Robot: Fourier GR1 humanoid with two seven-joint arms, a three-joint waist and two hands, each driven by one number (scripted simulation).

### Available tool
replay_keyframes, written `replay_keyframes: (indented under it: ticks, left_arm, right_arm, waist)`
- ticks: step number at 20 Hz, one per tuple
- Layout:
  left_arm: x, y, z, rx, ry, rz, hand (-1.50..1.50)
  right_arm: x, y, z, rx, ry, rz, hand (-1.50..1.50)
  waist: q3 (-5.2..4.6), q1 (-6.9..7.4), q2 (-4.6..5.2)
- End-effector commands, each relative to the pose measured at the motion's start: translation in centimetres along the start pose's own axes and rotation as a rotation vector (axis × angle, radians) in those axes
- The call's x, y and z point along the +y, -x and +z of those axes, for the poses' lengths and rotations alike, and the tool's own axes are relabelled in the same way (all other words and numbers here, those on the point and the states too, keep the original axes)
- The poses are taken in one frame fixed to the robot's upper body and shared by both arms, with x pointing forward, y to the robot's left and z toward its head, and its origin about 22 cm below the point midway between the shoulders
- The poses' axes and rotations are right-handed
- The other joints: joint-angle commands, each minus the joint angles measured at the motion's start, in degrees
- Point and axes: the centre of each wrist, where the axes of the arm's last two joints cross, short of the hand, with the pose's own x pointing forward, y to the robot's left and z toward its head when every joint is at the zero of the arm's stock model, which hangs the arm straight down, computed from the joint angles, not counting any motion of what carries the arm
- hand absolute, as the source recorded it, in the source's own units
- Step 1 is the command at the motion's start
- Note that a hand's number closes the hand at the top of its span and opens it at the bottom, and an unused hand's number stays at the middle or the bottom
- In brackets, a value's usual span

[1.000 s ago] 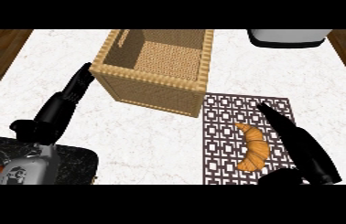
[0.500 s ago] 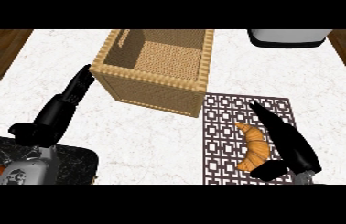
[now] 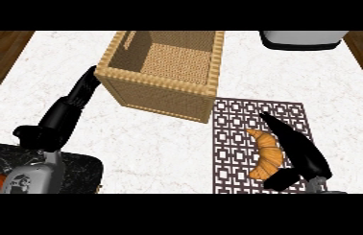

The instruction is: Pick the croissant from the placemat and place it in the basket

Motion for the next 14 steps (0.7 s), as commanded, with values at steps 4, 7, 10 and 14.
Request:
replay_keyframes:
  ticks: [4, 7, 10, 14]
  left_arm:
    - [0.1, 0.0, -1.2, -0.004, 0.025, 0.001, 0.0]
    - [-1.4, -1.2, -0.3, -0.001, 0.011, -0.014, 0.0]
    - [0.9, -0.7, 1.0, -0.003, 0.008, 0.011, 0.0]
    - [-1.0, -0.2, 0.9, -0.001, 0.002, -0.009, 0.0]
  right_arm:
    - [2.6, 0.8, -2.3, -0.021, -0.124, 0.084, 1.5]
    - [1.0, 0.6, -3.0, -0.038, -0.083, 0.055, 1.5]
    - [1.7, -0.2, -1.8, -0.041, -0.058, 0.116, 1.5]
    - [3.3, -1.2, -1.7, -0.121, -0.029, 0.209, 1.5]
  waist:
    - [0.02, 0.2, 0.11]
    - [0.02, 0.25, 0.03]
    - [0.01, 0.17, -0.01]
    - [0.02, 0.24, -0.03]
